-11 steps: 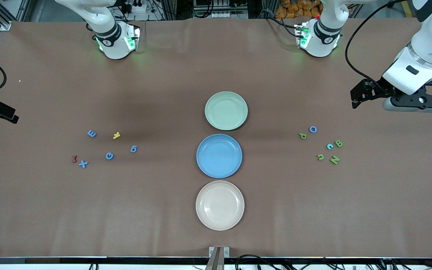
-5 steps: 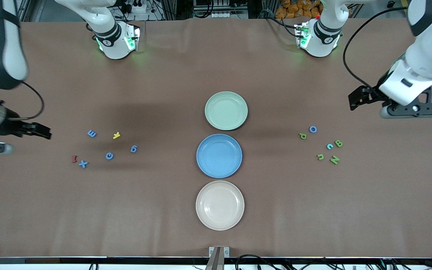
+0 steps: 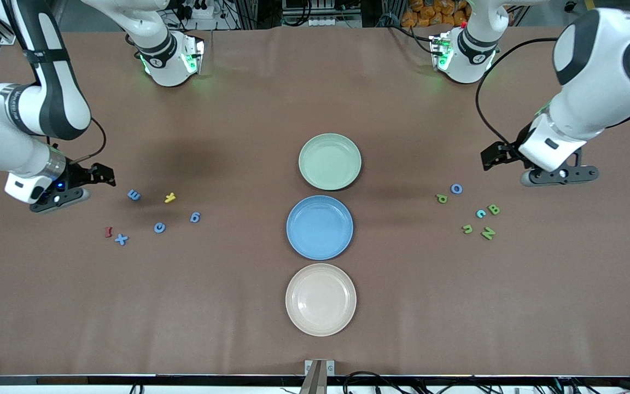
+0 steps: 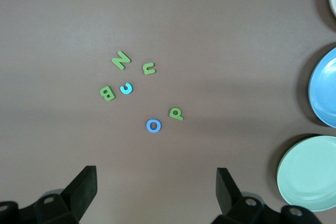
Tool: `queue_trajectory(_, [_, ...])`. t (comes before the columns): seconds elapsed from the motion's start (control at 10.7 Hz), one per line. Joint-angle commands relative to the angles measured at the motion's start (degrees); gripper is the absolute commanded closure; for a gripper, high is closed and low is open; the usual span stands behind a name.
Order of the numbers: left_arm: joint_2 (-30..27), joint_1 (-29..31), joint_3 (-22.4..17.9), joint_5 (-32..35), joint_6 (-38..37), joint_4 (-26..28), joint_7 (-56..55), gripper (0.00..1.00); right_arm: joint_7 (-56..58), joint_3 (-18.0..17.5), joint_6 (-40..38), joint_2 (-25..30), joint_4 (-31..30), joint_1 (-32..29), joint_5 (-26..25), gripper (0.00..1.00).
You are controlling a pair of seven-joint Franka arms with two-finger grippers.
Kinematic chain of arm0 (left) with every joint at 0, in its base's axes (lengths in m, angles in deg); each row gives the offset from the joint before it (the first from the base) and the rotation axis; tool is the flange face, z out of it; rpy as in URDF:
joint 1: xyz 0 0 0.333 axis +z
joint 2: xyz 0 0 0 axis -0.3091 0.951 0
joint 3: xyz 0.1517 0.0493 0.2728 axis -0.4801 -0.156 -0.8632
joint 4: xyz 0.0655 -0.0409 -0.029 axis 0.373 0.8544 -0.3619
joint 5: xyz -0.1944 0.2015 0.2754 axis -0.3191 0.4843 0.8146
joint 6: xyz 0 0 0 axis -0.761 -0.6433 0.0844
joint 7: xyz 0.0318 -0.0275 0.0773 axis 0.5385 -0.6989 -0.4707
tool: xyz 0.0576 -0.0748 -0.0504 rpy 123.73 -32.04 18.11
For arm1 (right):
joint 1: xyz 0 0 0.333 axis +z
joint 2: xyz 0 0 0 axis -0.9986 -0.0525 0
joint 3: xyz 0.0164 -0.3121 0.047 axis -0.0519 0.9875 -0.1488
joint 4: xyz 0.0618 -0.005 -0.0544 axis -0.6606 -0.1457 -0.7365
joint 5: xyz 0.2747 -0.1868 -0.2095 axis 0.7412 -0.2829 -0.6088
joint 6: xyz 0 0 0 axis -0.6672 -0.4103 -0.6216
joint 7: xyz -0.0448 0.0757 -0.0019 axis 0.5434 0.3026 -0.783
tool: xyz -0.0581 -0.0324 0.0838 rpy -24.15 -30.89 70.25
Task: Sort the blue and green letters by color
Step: 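Grasp the blue m with the right gripper while the left gripper reaches green letters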
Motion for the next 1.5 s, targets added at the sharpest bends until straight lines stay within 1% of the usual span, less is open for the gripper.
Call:
queue_trajectory(0.0, [-3.8,0.1,1.6,-4.3,4.4,7.3,-4.0,0.0,15.3,-0.3,8.2,2.6,-8.4,-0.8,1.3,0.0])
queue_trajectory(0.09, [-4.0,0.4,1.6,-4.5,5.7,9.1,-4.3,0.0,17.1,-0.3,8.6,2.5,-8.7,-0.8,1.3,0.0])
queue_trajectory(0.19, [-5.3,0.5,1.6,-4.5,7.6,12.0,-4.3,0.0,19.0,-0.4,10.0,1.9,-8.8,-0.7,1.3,0.0])
queue_trajectory(0.38, [-6.8,0.5,1.6,-4.6,15.7,19.1,-4.6,0.0,23.8,-0.4,15.3,-1.2,-8.8,-0.8,2.7,0.0])
queue_trajectory(0.47, [-6.5,0.0,1.9,-4.6,17.7,20.0,-6.2,0.0,25.2,-0.4,16.6,-2.4,-9.0,-0.7,3.8,0.0])
queue_trajectory(0.56, [-5.6,0.0,3.7,-4.5,18.3,20.1,-8.6,0.0,25.3,-0.5,18.4,-3.5,-9.8,-0.8,3.8,0.0])
queue_trajectory(0.75, [-3.7,-0.1,6.3,-3.9,23.4,22.3,-10.6,0.0,25.3,-0.5,23.9,-6.9,-10.5,-0.9,3.9,0.0])
queue_trajectory(0.84, [-1.2,-0.2,7.5,-3.8,25.9,22.7,-10.6,0.0,25.3,-0.6,25.9,-8.5,-10.6,-0.9,3.9,0.0])
queue_trajectory(0.94, [1.6,-0.3,8.6,-3.7,26.5,22.2,-9.9,0.0,25.3,-0.6,27.6,-9.5,-11.1,-1.0,3.9,0.0])
queue_trajectory(1.13, [6.2,-0.6,9.1,0.2,26.9,20.8,-8.9,0.0,25.3,-0.7,29.7,-11.1,-12.4,-1.1,3.9,0.0])
queue_trajectory(1.22, [8.2,-1.3,9.3,1.2,28.5,20.4,-8.9,0.0,25.3,-0.7,29.8,-11.1,-13.1,-1.1,3.9,0.0])
queue_trajectory(1.41, [11.1,-1.4,9.3,3.0,33.0,20.7,-8.9,0.0,25.3,-0.7,33.1,-11.3,-15.4,-1.2,3.9,0.0])
